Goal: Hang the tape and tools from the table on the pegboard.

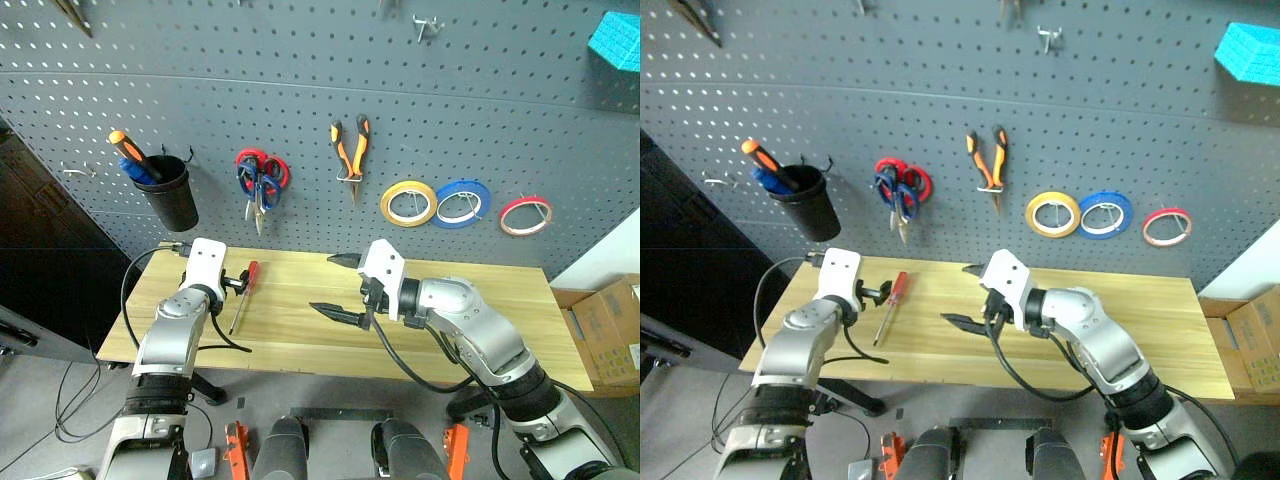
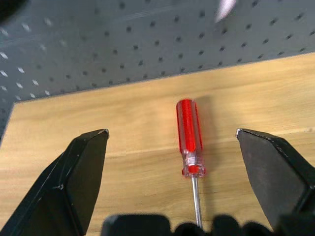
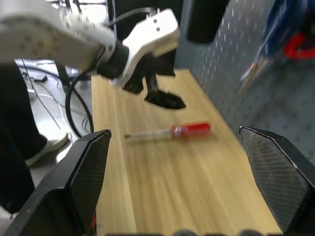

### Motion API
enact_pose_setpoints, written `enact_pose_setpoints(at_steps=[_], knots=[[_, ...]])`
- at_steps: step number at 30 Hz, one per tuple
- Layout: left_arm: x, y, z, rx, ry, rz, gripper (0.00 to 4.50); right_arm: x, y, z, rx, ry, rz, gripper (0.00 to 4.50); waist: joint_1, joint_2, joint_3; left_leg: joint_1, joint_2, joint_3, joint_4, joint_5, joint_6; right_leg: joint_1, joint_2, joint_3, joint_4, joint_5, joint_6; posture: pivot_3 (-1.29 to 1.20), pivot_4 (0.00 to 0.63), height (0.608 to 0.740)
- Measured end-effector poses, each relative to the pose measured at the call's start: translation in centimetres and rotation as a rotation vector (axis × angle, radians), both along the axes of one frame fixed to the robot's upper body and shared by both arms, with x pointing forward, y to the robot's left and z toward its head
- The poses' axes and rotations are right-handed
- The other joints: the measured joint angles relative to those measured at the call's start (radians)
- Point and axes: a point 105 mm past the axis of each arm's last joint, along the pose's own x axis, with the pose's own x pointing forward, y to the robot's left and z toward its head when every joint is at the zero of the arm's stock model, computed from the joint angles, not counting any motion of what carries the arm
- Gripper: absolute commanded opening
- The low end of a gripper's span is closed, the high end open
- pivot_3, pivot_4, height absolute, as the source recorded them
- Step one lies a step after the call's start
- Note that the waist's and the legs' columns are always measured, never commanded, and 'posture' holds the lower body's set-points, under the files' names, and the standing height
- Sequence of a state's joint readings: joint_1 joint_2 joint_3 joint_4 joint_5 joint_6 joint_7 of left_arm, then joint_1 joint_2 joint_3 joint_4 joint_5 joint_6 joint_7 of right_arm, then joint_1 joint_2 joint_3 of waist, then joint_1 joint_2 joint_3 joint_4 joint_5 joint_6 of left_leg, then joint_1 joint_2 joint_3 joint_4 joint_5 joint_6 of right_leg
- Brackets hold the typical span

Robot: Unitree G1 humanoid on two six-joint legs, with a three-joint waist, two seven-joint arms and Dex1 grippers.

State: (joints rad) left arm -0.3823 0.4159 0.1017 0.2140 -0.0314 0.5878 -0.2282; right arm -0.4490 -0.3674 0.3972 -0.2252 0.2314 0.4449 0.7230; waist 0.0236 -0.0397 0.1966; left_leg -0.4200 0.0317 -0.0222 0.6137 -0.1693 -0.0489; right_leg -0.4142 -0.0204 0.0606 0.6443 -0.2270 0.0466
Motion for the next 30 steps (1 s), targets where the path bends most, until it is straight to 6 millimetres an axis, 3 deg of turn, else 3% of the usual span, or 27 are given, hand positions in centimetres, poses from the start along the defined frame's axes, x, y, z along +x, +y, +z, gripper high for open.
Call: enact_pose_setpoints(at_steps=[12, 20, 23, 30], knots=[[1.9, -0.7, -2.6, 0.008, 0.144, -0.037, 4.47, 0.8, -1.7, 0.7, -0.058, 0.031, -0.014, 4.5, -0.02, 0.0, 0.093, -0.014, 0.0, -0.003, 0.0, 0.0, 0.0, -0.012, 0.0, -0.003, 0.002, 0.001, 0.007, -0.02, 0.368, 0.74], [3.7, -0.7, -1.6, 0.049, 0.109, -0.05, 4.47, 0.3, -2.7, 2.0, -0.035, 0.042, -0.077, 4.5, -0.04, 0.002, 0.117, -0.014, -0.001, -0.004, 0.0, 0.0, 0.0, -0.012, -0.001, -0.004, 0.003, 0.0, 0.008, -0.06, 0.39, 0.74], [3.8, -0.4, -1.6, 0.052, 0.113, -0.05, 3.91, -0.2, -2.9, 1.6, -0.037, 0.07, -0.084, 4.5, -0.052, 0.004, 0.121, -0.014, -0.001, -0.004, 0.0, 0.0, 0.0, -0.012, -0.001, -0.003, 0.003, 0.0, 0.009, -0.06, 0.391, 0.74], [3.7, -0.5, -1.6, 0.049, 0.117, -0.065, 1.46, 0.0, -3.3, 1.6, -0.039, 0.075, -0.11, 4.5, -0.063, 0.005, 0.129, -0.013, -0.001, -0.003, -0.001, 0.0, 0.0, -0.012, -0.001, -0.003, 0.003, 0.0, 0.009, -0.04, 0.381, 0.74]])
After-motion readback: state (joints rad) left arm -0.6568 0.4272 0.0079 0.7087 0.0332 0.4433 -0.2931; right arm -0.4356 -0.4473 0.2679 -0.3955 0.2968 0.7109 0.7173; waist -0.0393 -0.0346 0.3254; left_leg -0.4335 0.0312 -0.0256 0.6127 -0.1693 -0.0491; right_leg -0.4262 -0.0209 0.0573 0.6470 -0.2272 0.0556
